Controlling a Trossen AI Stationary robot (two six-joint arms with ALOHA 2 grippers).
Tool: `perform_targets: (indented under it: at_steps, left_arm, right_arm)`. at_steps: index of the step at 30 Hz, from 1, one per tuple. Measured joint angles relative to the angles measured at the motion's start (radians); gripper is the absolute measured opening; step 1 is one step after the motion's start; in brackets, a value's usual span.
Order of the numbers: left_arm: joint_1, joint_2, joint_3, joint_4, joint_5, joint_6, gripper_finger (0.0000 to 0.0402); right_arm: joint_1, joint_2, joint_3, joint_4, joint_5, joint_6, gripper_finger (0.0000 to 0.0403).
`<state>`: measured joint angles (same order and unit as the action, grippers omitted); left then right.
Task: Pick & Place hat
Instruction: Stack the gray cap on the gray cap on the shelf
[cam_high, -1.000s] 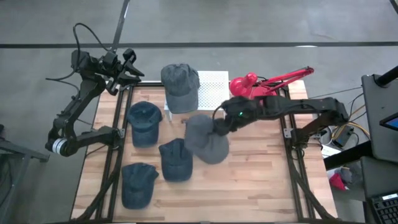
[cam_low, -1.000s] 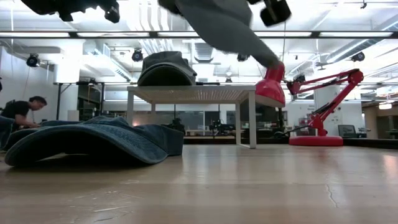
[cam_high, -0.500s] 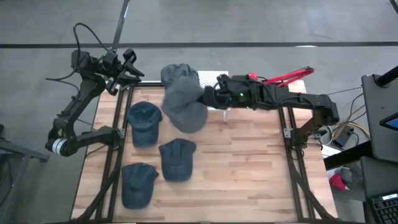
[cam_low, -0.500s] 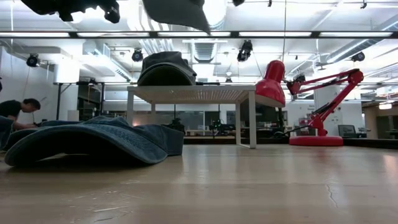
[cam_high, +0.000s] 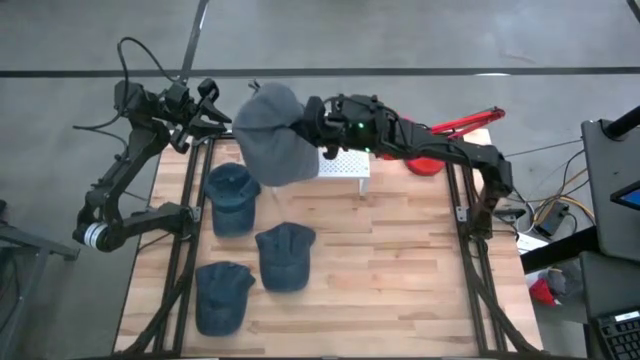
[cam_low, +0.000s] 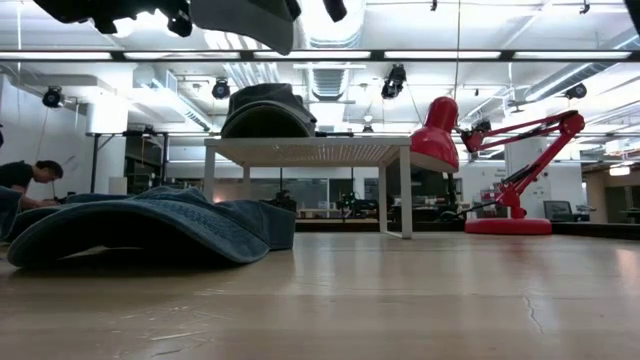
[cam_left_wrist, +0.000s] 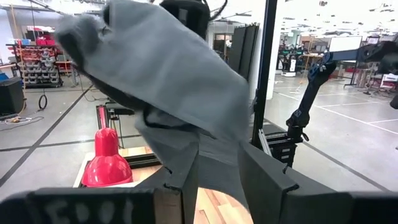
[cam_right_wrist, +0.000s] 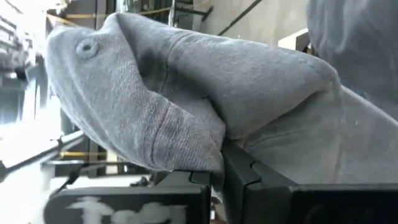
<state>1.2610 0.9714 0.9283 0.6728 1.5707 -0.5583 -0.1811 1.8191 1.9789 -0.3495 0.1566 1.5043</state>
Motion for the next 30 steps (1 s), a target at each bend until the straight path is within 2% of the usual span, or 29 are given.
perform_targets:
  at_steps: [7, 18, 30]
  left_arm:
    - [0.0, 0.0, 0.0, 0.0, 0.0, 0.003, 0.0115]
    - [0.0, 0.0, 0.0, 0.0, 0.0, 0.095, 0.0115]
    - [0.0, 0.0, 0.0, 0.0, 0.0, 0.098, 0.0115]
  right_arm:
    - [-0.068, 0.065, 0.142, -0.254, 0.005, 0.058, 0.0008]
    - [-0.117, 0.141, 0.213, -0.269, -0.025, 0.212, 0.0008]
    - [-0.122, 0.161, 0.233, -0.288, -0.034, 0.32, 0.0011]
